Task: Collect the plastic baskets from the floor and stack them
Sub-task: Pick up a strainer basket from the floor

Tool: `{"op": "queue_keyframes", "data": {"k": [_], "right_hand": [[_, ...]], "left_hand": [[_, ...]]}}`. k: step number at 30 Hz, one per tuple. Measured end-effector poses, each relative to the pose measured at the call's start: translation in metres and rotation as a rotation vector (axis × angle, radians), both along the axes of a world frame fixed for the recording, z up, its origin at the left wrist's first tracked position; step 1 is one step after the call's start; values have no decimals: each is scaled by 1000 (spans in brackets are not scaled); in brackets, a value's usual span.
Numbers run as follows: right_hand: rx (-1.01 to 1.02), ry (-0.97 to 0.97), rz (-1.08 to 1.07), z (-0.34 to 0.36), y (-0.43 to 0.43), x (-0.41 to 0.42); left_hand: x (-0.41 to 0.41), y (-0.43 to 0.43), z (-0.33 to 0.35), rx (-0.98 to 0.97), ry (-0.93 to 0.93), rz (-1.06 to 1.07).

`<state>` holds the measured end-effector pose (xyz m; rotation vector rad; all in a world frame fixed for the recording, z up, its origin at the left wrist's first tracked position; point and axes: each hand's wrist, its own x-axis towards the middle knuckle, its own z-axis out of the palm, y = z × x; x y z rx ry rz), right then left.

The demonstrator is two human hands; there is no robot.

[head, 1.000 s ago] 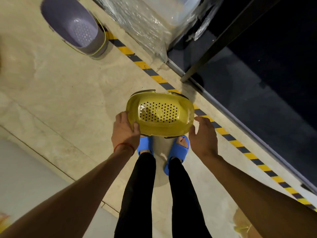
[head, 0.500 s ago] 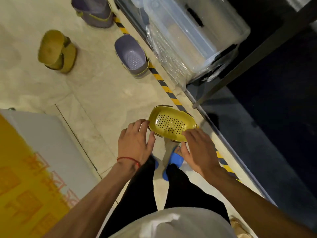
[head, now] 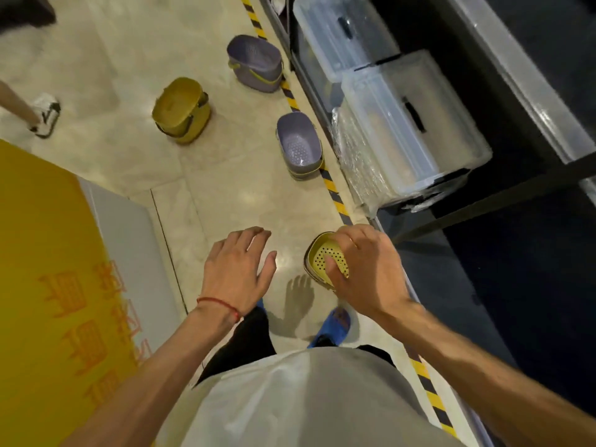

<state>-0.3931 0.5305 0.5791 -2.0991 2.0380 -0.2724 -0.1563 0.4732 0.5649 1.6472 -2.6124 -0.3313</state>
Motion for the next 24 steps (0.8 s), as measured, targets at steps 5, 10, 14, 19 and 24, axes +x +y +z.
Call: {"op": "queue_keyframes", "data": {"k": [5, 10, 14, 19, 24], "right_hand": [[-115, -38, -99, 14, -48, 51], [-58, 18, -191, 26, -94, 99], [-44, 31, -207, 31, -128, 124], [-19, 39, -258, 28, -185, 137], [25, 58, -286, 12, -257, 124]], "left_hand": [[49, -63, 9, -45, 67, -43], [93, -121, 15, -52, 90, -111], [110, -157, 20, -47, 107, -128], [114, -222, 18, -27, 109, -181], [99, -307, 12, -8, 103, -213]]}}
